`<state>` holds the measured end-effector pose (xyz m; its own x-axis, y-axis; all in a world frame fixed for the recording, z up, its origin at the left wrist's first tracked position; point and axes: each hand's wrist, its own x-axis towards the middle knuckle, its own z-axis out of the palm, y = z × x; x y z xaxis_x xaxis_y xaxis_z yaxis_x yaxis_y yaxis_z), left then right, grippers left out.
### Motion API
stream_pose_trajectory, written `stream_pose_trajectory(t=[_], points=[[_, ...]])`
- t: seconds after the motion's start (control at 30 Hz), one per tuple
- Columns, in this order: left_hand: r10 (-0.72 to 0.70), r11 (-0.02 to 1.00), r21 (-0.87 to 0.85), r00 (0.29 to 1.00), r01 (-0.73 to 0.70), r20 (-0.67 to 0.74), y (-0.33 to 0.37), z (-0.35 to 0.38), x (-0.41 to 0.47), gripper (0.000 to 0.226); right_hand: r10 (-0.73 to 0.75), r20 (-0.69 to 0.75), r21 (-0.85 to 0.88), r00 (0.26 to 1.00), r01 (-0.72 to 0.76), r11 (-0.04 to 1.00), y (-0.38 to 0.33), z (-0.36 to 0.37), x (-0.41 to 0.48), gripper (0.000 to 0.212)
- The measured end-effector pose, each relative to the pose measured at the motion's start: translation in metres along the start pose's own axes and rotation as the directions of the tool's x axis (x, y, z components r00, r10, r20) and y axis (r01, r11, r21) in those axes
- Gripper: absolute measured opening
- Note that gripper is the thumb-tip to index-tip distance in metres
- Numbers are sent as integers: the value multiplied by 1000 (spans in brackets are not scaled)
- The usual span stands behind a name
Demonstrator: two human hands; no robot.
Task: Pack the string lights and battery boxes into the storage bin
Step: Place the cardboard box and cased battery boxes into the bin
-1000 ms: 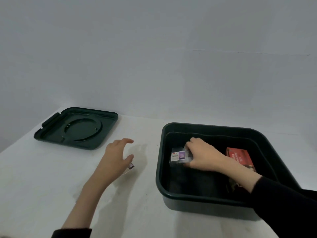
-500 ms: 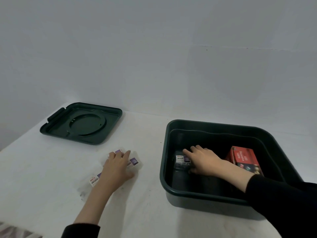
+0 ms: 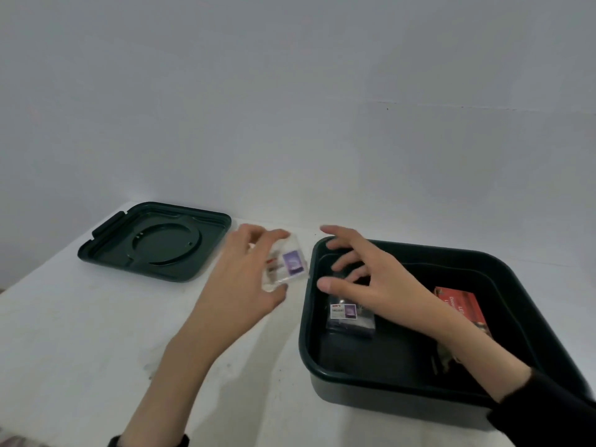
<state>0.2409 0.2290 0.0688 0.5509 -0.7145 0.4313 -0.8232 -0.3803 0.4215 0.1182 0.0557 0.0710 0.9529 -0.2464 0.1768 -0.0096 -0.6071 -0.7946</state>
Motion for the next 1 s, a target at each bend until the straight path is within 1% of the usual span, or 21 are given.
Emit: stream_pose_trajectory(t=[0.03,0.07,0.1,0.13,0.17,0.23,0.3,0.33,0.37,0.4,0.43,0.5,0.57,0.6,0.63,0.67,0.77,0.9,0.93,1.0], points=[[72,997,2,997,-72,9,12,0,3,69,-65,15,10,998,65,998,-9,1,-4,74],[124,992,0,992,-124,13,21,2,4,70,-131,19,-21,991,131,991,-13,2,-7,80],[156,988,-11,988,-156,8,26,6,4,70,-181,2,-46,984,181,982,-13,4,-9,82],[164,986,-37,987,-163,1,29,10,4,70,-198,-38,-43,979,197,980,-11,5,-10,81],[158,985,-74,987,-158,-7,30,14,3,72,-190,-89,-5,978,191,982,-9,4,-11,79],[113,975,-189,993,-114,-12,28,19,0,80,-144,-152,89,978,159,983,-3,1,-15,72],[24,918,-397,999,-5,42,26,21,-3,88,-112,-146,141,983,133,981,2,-3,-21,63],[-23,872,-486,997,56,75,25,22,-4,88,-102,-138,161,985,124,979,5,-4,-23,60],[-50,844,-528,994,93,95,25,24,-5,85,-98,-131,170,987,120,978,6,-5,-26,58],[-61,846,-522,993,105,102,26,27,-5,78,-99,-123,152,987,118,981,8,-5,-28,58],[-58,856,-506,993,101,98,28,29,-5,72,-107,-110,98,988,117,988,9,-5,-29,61],[-47,870,-486,995,84,87,32,33,-5,65,-125,-63,-118,990,117,986,12,-5,-29,70],[-49,870,-485,994,88,93,34,36,-4,65,-169,-43,-380,985,140,914,15,-3,-29,71],[-52,870,-485,994,94,99,35,36,-3,66,-212,-56,-490,976,159,857,17,-2,-28,69],[-55,869,-486,993,100,105,35,37,-2,67,-254,-75,-564,964,169,808,18,-2,-28,65],[-57,865,-491,992,105,112,36,38,-1,67,-280,-92,-604,955,170,778,17,-2,-28,61],[-36,873,-479,991,94,129,39,41,0,68,-297,-112,-628,948,164,761,14,-2,-29,55],[-10,891,-449,991,69,132,43,47,4,68,-287,-89,-689,954,149,709,16,-1,-31,61],[-2,896,-439,991,60,131,44,50,5,70,-276,-90,-681,957,143,718,18,-2,-31,60],[16,918,-395,990,42,143,45,58,7,77,-208,-120,-621,971,90,779,21,-6,-30,57]])
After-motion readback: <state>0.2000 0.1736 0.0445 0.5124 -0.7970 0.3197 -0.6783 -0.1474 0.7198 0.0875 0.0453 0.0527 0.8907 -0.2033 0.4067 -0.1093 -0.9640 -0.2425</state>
